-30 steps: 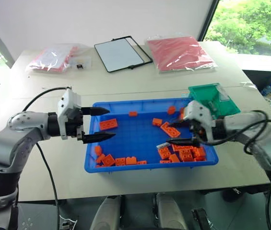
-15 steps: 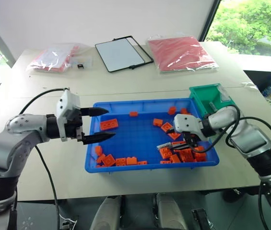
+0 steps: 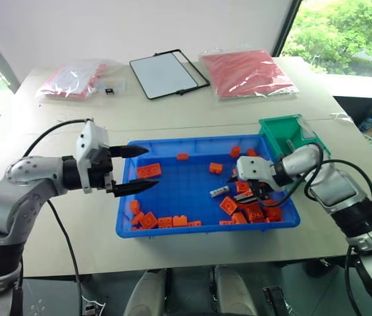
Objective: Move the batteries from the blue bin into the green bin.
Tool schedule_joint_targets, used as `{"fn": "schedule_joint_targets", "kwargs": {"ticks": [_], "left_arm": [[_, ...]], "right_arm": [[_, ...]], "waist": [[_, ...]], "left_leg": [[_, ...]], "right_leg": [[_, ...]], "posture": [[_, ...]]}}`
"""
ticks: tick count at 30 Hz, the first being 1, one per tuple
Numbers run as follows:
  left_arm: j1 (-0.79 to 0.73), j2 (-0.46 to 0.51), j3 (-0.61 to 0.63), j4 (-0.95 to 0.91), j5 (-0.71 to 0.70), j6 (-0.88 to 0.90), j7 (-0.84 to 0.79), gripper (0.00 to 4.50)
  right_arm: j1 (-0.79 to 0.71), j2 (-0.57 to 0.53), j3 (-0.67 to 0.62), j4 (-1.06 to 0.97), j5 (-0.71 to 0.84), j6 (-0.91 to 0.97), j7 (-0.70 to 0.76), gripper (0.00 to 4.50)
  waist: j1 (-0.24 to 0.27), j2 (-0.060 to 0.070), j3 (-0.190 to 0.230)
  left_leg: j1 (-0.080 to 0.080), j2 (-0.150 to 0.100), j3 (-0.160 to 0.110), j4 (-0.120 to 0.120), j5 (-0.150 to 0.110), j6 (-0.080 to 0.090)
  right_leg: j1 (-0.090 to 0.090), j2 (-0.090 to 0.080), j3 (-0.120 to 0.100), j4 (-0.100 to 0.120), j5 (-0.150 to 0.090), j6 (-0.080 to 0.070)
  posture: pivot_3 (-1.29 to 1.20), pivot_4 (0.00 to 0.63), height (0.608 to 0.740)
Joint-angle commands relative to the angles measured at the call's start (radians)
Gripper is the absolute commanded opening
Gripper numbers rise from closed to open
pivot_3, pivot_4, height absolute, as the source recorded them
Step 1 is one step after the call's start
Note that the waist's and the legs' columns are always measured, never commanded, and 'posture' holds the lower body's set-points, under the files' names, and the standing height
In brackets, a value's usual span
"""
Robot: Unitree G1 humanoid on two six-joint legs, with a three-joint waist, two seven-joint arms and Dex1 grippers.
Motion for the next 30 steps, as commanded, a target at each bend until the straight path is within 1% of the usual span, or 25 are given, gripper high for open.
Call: {"fn": "schedule_joint_targets", "kwargs": {"ticks": [1,7,12,13,15,16,17,19,27,29,30], "left_arm": [[-0.026,0.014,0.019,-0.004,0.000,-0.017,-0.006,4.50],[-0.037,0.008,0.007,0.005,0.010,-0.026,-0.013,4.50],[-0.042,0.001,0.001,0.009,0.018,-0.034,-0.013,4.50],[-0.042,0.000,0.002,0.009,0.018,-0.036,-0.012,4.50],[-0.040,-0.001,0.004,0.008,0.018,-0.037,-0.010,4.50],[-0.037,-0.001,0.006,0.007,0.018,-0.038,-0.009,4.50],[-0.033,0.000,0.008,0.005,0.018,-0.038,-0.009,4.50],[-0.025,0.000,0.012,-0.001,0.016,-0.038,-0.006,4.50],[-0.031,0.000,0.011,0.009,0.018,-0.041,-0.005,4.50],[-0.034,-0.001,0.009,0.011,0.019,-0.042,-0.005,4.50],[-0.035,-0.002,0.008,0.010,0.019,-0.042,-0.004,4.50]], "right_arm": [[0.016,0.016,-0.027,-0.055,0.022,0.026,-0.001,2.99],[-0.019,0.098,-0.029,-0.003,0.004,0.075,-0.057,2.99],[-0.063,0.144,-0.018,0.070,-0.002,0.147,-0.061,2.99],[-0.069,0.149,-0.015,0.086,-0.008,0.151,-0.065,2.75],[-0.075,0.152,-0.012,0.103,-0.013,0.160,-0.064,2.10],[-0.077,0.151,-0.011,0.105,-0.013,0.164,-0.061,1.70],[-0.076,0.149,-0.010,0.103,-0.013,0.166,-0.059,1.12],[-0.070,0.142,-0.011,0.096,-0.015,0.165,-0.057,0.24],[-0.057,0.128,-0.032,0.074,-0.008,0.172,-0.070,0.24],[-0.061,0.126,-0.055,0.054,0.000,0.188,-0.090,0.24],[-0.078,0.128,-0.107,0.023,0.031,0.241,-0.119,0.24]], "waist": [[0.000,0.000,0.000],[-0.002,0.000,0.000],[-0.001,0.000,0.000],[0.000,0.000,0.000],[0.001,0.000,0.000],[0.001,0.000,0.000],[0.000,0.000,0.000],[0.000,0.000,0.000],[0.000,0.000,0.000],[0.000,0.000,0.000],[0.000,0.000,0.000]], "left_leg": [[0.000,0.000,0.000,0.000,0.000,0.000],[0.000,0.000,0.000,0.000,0.000,0.000],[0.000,0.000,0.000,0.000,0.000,0.000],[0.000,0.000,0.000,0.000,0.000,0.000],[0.000,0.000,0.000,0.000,0.000,0.000],[0.000,0.000,0.000,0.000,0.000,0.000],[0.000,-0.001,0.000,0.000,0.000,0.000],[0.000,0.000,0.000,0.000,0.000,0.000],[0.000,-0.001,0.000,0.000,0.000,0.000],[0.000,-0.001,0.000,0.000,0.000,0.000],[0.000,-0.001,0.000,0.000,0.000,0.000]], "right_leg": [[0.000,0.000,0.000,0.000,0.000,0.000],[0.000,0.000,0.000,0.001,0.000,0.000],[0.000,0.000,0.000,0.001,0.000,0.000],[0.000,0.000,0.000,0.001,0.000,0.000],[0.000,0.000,0.000,0.001,0.000,0.000],[0.000,0.000,0.000,0.001,0.000,0.000],[0.000,0.000,0.000,0.001,0.000,0.000],[0.000,0.000,0.000,0.001,0.000,0.000],[0.000,0.000,0.000,0.001,0.000,0.000],[0.000,0.000,0.000,0.001,0.000,0.000],[0.000,0.000,0.000,0.001,0.000,0.000]], "posture": [[0.00,0.150,0.735],[0.00,0.150,0.735],[0.00,0.150,0.735],[0.00,0.150,0.735],[0.00,0.150,0.735],[0.00,0.150,0.735],[0.00,0.150,0.735],[0.00,0.150,0.735],[0.00,0.150,0.735],[0.00,0.150,0.735],[0.00,0.150,0.735]]}}
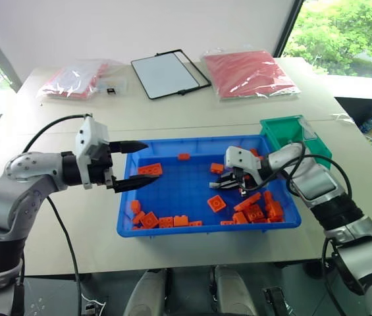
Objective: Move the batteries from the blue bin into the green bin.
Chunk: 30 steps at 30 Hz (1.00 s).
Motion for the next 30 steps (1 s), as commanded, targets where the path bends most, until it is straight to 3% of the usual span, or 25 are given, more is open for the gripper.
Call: {"fn": "schedule_joint_targets", "kwargs": {"ticks": [1,8,15,21,24,26,30], "left_arm": [[-0.014,0.000,0.013,-0.010,-0.004,-0.018,-0.002,4.50],[0.005,0.001,0.014,-0.011,-0.003,-0.024,-0.013,4.50],[-0.013,-0.001,-0.001,0.023,0.009,-0.039,-0.035,4.50],[-0.067,-0.009,-0.023,0.070,0.024,-0.048,-0.057,4.50],[-0.082,-0.002,-0.016,0.094,0.020,-0.047,-0.073,4.50],[-0.088,0.008,0.010,0.111,-0.001,-0.031,-0.079,4.50],[-0.091,0.035,0.062,0.125,-0.041,0.008,-0.082,4.50]], "right_arm": [[-0.033,-0.011,-0.141,-0.087,0.061,0.126,-0.076,0.24],[-0.051,-0.125,-0.469,-0.169,0.097,0.387,-0.331,0.24],[0.054,-0.201,-0.547,-0.174,0.087,0.416,-0.446,0.24],[0.089,-0.207,-0.532,-0.215,0.073,0.363,-0.507,2.97],[0.099,-0.218,-0.579,-0.255,0.109,0.354,-0.501,2.97],[0.141,-0.246,-0.661,-0.343,0.202,0.372,-0.418,2.97],[0.376,-0.333,-0.900,-0.534,0.424,0.464,-0.172,2.97]], "waist": [[0.000,0.000,0.000],[0.008,0.000,0.000],[0.004,0.000,0.000],[-0.002,0.001,0.000],[-0.001,0.001,0.000],[0.002,0.001,0.000],[0.019,0.000,0.001]], "left_leg": [[0.000,0.000,0.000,0.000,0.000,0.000],[-0.001,0.000,0.000,-0.001,0.000,0.000],[0.000,0.000,0.002,-0.001,0.000,0.000],[-0.001,0.000,0.002,0.000,0.000,0.000],[0.000,0.000,0.002,-0.001,0.000,0.000],[-0.001,0.000,0.002,-0.001,0.000,0.000],[-0.002,0.000,0.000,-0.001,-0.001,0.001]], "right_leg": [[0.000,0.000,0.000,0.000,0.000,0.000],[-0.001,0.000,0.000,0.000,0.000,0.000],[-0.001,-0.001,0.001,0.000,0.000,0.000],[-0.001,-0.001,0.001,0.000,0.000,0.000],[-0.001,0.000,0.001,0.000,0.000,0.000],[-0.001,0.000,0.001,0.000,0.000,0.000],[-0.001,0.000,0.000,-0.001,0.000,0.000]], "posture": [[0.00,0.150,0.735],[0.00,0.150,0.735],[0.00,0.150,0.735],[0.00,0.150,0.735],[0.00,0.150,0.735],[0.00,0.150,0.735],[0.00,0.150,0.735]]}}
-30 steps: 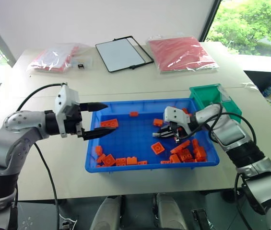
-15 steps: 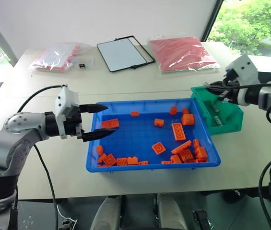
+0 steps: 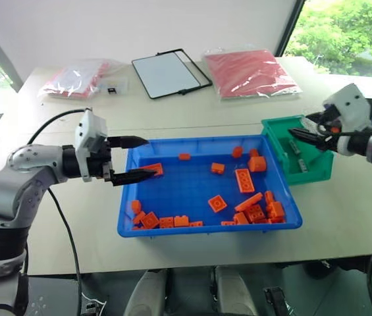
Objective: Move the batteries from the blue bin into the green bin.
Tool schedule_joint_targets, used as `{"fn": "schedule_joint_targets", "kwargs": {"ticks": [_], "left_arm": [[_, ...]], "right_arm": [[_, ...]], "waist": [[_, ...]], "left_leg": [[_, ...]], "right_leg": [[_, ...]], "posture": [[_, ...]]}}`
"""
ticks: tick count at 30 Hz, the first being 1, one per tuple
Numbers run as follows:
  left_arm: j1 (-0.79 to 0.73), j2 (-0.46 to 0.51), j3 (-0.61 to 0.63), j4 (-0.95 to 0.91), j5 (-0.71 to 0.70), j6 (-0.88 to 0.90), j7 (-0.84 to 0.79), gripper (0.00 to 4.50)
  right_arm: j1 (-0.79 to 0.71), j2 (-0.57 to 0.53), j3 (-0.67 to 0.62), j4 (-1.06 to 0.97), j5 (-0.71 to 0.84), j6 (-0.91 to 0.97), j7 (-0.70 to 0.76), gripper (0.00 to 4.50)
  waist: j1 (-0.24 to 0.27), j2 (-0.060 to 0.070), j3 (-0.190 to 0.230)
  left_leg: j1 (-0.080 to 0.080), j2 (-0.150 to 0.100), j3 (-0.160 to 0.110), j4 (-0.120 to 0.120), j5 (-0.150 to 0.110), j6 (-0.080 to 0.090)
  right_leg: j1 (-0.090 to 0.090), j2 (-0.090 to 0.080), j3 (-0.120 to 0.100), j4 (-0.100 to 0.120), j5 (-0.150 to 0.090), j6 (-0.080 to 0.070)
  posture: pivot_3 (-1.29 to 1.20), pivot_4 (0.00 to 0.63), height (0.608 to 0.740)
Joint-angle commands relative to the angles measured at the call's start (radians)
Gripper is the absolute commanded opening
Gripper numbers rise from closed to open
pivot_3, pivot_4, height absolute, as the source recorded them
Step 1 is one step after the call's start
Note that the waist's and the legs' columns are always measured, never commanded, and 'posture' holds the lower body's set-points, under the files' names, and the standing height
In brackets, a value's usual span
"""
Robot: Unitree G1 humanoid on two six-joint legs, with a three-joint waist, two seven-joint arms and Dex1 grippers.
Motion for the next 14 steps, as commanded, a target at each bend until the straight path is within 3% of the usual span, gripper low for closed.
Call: {"fn": "schedule_joint_targets", "kwargs": {"ticks": [1,7,14], "left_arm": [[-0.012,0.038,0.077,-0.003,-0.046,0.029,-0.008,4.50],[0.037,0.091,0.121,0.010,-0.056,0.034,-0.059,4.50],[0.061,0.113,0.126,0.010,-0.052,0.024,-0.093,4.50]], "right_arm": [[0.193,-0.069,-0.242,-0.159,0.170,0.065,0.199,2.97],[0.569,-0.043,-0.507,-0.185,0.191,-0.010,0.343,2.97],[0.634,-0.021,-0.523,-0.163,0.218,-0.096,0.326,2.97]], "waist": [[0.008,-0.001,0.000],[0.011,0.000,0.000],[0.007,0.000,0.000]], "left_leg": [[0.000,0.000,0.000,0.000,0.000,0.000],[0.003,0.000,0.001,0.002,0.000,0.001],[0.009,0.003,0.002,0.001,-0.001,0.001]], "right_leg": [[0.000,0.000,0.000,-0.001,0.000,0.000],[0.006,0.000,0.000,-0.002,-0.001,-0.001],[0.011,0.000,0.000,-0.007,-0.002,-0.004]], "posture": [[0.00,0.150,0.735],[0.00,0.150,0.735],[0.00,0.150,0.735]]}}
